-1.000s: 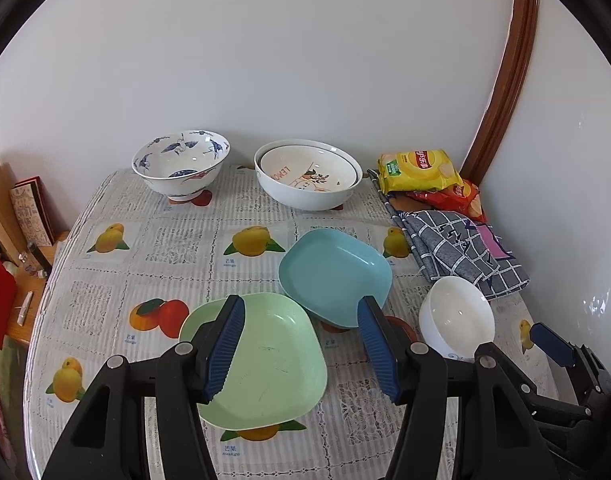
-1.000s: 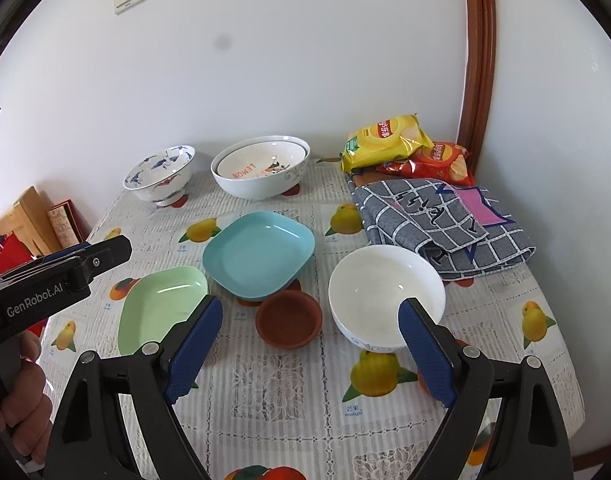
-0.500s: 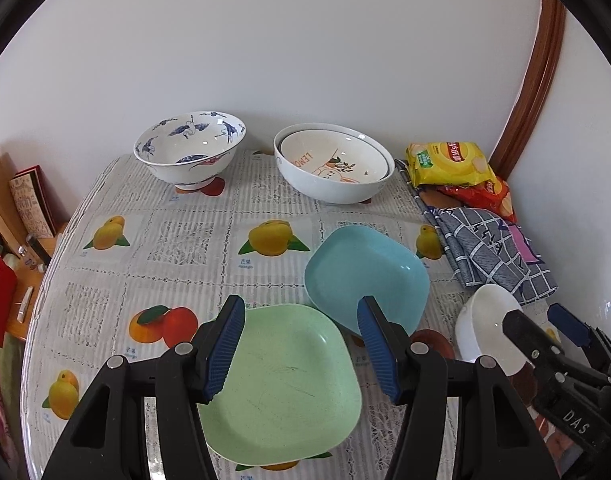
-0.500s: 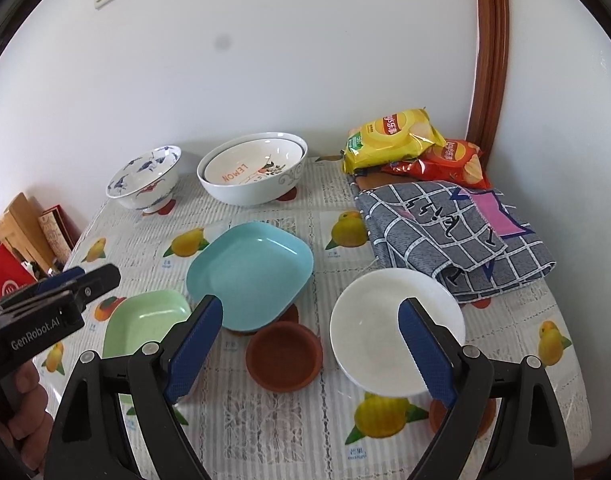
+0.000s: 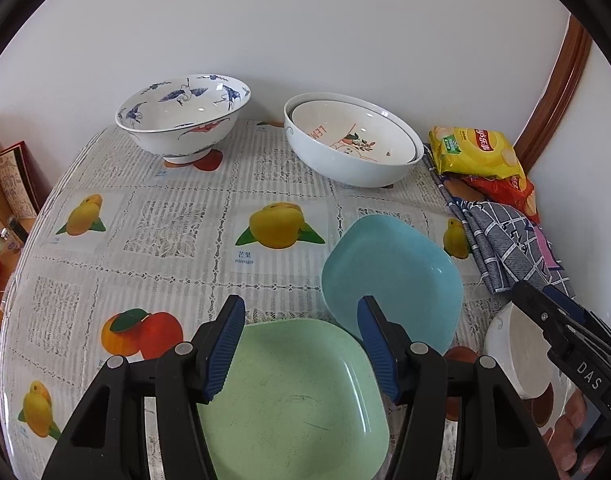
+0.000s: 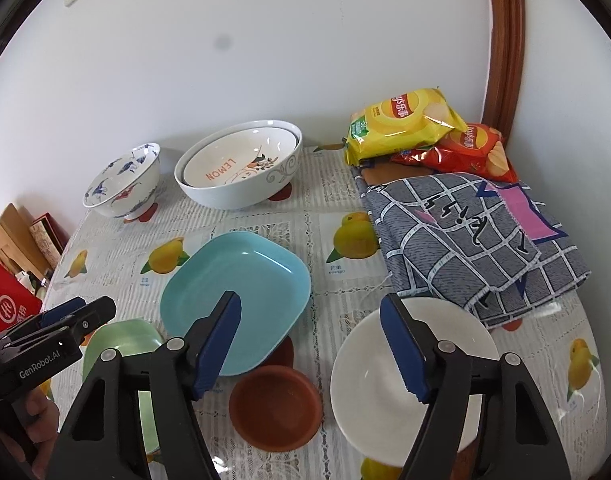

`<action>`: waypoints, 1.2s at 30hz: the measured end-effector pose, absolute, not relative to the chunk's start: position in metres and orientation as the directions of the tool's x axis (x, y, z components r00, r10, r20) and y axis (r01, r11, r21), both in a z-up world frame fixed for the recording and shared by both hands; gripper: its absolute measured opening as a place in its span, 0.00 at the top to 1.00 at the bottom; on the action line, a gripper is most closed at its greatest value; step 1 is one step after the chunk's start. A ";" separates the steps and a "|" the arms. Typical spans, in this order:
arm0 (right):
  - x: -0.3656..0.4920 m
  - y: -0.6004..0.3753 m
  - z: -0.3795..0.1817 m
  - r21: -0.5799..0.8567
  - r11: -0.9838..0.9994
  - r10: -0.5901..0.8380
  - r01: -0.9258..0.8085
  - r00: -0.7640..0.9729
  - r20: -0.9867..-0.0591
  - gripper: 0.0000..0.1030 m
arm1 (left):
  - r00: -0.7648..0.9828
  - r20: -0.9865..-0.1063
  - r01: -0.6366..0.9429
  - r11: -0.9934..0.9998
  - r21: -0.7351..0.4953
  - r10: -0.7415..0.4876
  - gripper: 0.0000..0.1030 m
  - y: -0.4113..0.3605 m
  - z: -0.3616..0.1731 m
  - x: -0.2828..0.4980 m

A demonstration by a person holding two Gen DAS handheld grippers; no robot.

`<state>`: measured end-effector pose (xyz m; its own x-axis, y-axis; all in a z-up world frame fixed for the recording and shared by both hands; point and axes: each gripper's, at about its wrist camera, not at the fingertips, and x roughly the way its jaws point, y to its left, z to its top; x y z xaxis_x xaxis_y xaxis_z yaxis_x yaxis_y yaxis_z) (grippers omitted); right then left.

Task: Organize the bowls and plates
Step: 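Move both grippers toward the rim of the blue square plate, then close both grippers on the blue plate's rim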

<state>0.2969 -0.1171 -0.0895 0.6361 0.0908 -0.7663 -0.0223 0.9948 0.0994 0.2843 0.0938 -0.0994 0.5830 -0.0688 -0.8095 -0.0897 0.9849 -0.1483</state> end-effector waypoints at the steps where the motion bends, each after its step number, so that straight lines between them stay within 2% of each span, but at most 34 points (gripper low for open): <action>1: 0.301 -0.116 -0.091 0.095 0.995 0.091 -0.028 0.632 -0.770 0.33 | 0.580 -0.812 -0.090 0.985 -0.145 -0.067 0.45 0.093 -0.102 0.287; 19: 0.357 -0.106 -0.141 0.068 0.997 0.073 -0.030 0.550 -0.832 0.46 | 0.529 -0.843 -0.075 0.983 -0.167 -0.103 0.48 0.083 -0.139 0.332; 21: 0.361 -0.104 -0.146 0.056 0.998 0.064 -0.030 0.541 -0.839 0.51 | 0.517 -0.849 -0.066 0.984 -0.166 -0.109 0.50 0.080 -0.143 0.335; 25: 0.365 -0.100 -0.151 0.039 0.999 0.049 -0.031 0.535 -0.843 0.51 | 0.499 -0.860 -0.064 0.985 -0.161 -0.108 0.56 0.075 -0.152 0.340; 29: 0.369 -0.095 -0.155 0.027 0.999 0.044 -0.040 0.515 -0.856 0.59 | 0.486 -0.867 -0.062 0.985 -0.162 -0.112 0.59 0.073 -0.158 0.344; 34: 0.372 -0.089 -0.157 -0.020 0.999 -0.002 -0.030 0.517 -0.856 0.59 | 0.477 -0.871 -0.073 0.983 -0.169 -0.114 0.66 0.073 -0.163 0.348; 36: 0.374 -0.086 -0.159 -0.033 0.999 -0.011 -0.034 0.512 -0.859 0.63 | 0.471 -0.875 -0.071 0.984 -0.166 -0.113 0.69 0.073 -0.166 0.349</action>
<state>0.3739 -0.0864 -0.1588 0.5119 -0.0107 -0.8590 -0.0339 0.9989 -0.0326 0.3495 0.0728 -0.1656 0.4712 -0.1134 -0.8747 -0.0706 0.9837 -0.1656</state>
